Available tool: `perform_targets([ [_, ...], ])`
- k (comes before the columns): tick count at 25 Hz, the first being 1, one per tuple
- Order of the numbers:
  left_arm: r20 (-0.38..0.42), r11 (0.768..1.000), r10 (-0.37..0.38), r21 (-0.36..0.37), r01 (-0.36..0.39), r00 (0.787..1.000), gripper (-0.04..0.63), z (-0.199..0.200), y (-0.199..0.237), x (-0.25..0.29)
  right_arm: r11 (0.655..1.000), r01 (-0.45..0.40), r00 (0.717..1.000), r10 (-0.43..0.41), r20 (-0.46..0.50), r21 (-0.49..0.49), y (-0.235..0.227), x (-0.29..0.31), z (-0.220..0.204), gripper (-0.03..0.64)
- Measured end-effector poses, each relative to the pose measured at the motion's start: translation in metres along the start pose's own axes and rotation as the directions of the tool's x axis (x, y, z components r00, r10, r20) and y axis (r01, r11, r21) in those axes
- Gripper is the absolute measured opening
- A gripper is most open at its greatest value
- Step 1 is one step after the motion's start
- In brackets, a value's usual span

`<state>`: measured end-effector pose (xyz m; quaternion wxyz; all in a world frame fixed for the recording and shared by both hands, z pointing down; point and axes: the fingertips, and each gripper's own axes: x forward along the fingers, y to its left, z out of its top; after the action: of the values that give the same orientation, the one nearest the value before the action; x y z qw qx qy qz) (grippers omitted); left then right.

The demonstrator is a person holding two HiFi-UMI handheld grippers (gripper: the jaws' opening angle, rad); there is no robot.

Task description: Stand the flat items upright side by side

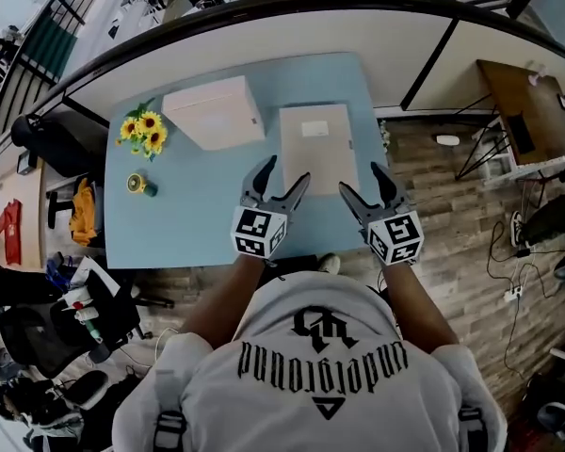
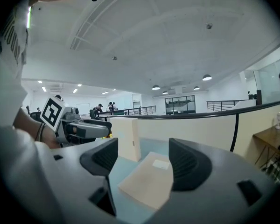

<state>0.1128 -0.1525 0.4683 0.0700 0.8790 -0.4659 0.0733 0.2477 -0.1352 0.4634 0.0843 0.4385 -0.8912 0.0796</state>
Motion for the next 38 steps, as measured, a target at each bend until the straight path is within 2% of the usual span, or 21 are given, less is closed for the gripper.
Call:
perform_targets([
  [6, -0.088, 0.998, -0.008, -0.070, 0.002, 0.996, 0.331, -0.034, 0.028, 0.025, 0.999, -0.011, 0.997, 0.014, -0.077, 0.048, -0.017, 0.035, -0.023, 0.344],
  [11, -0.187, 0.991, -0.025, -0.131, 0.000, 0.982, 0.333, -0.069, 0.054, 0.049, 0.998, -0.008, 0.984, 0.020, -0.179, 0.067, -0.038, 0.068, -0.056, 0.344],
  [14, -0.243, 0.988, -0.034, -0.157, -0.004, 0.969, 0.333, -0.090, 0.066, 0.062, 0.998, -0.023, 0.966, 0.037, -0.255, 0.058, -0.048, 0.084, -0.079, 0.347],
  [19, -0.348, 0.983, -0.060, -0.184, -0.006, 0.936, 0.334, -0.129, 0.081, 0.086, 0.994, -0.032, 0.940, 0.066, -0.334, 0.106, -0.066, 0.114, -0.111, 0.347],
  [24, -0.446, 0.960, -0.095, -0.279, -0.037, 0.890, 0.341, -0.178, 0.097, 0.107, 0.986, -0.036, 0.877, 0.110, -0.467, 0.164, -0.082, 0.142, -0.158, 0.347],
  [29, -0.510, 0.942, -0.104, -0.327, -0.081, 0.854, 0.347, -0.215, 0.116, 0.126, 0.972, 0.012, 0.841, 0.117, -0.528, 0.235, -0.109, 0.167, -0.193, 0.350],
  [34, -0.559, 0.903, -0.146, -0.413, -0.121, 0.816, 0.351, -0.247, 0.120, 0.138, 0.923, 0.089, 0.799, 0.158, -0.580, 0.375, -0.129, 0.181, -0.231, 0.354],
  [38, -0.568, 0.866, -0.174, -0.477, -0.150, 0.804, 0.354, -0.263, 0.124, 0.147, 0.882, 0.136, 0.769, 0.193, -0.609, 0.452, -0.138, 0.190, -0.257, 0.354],
])
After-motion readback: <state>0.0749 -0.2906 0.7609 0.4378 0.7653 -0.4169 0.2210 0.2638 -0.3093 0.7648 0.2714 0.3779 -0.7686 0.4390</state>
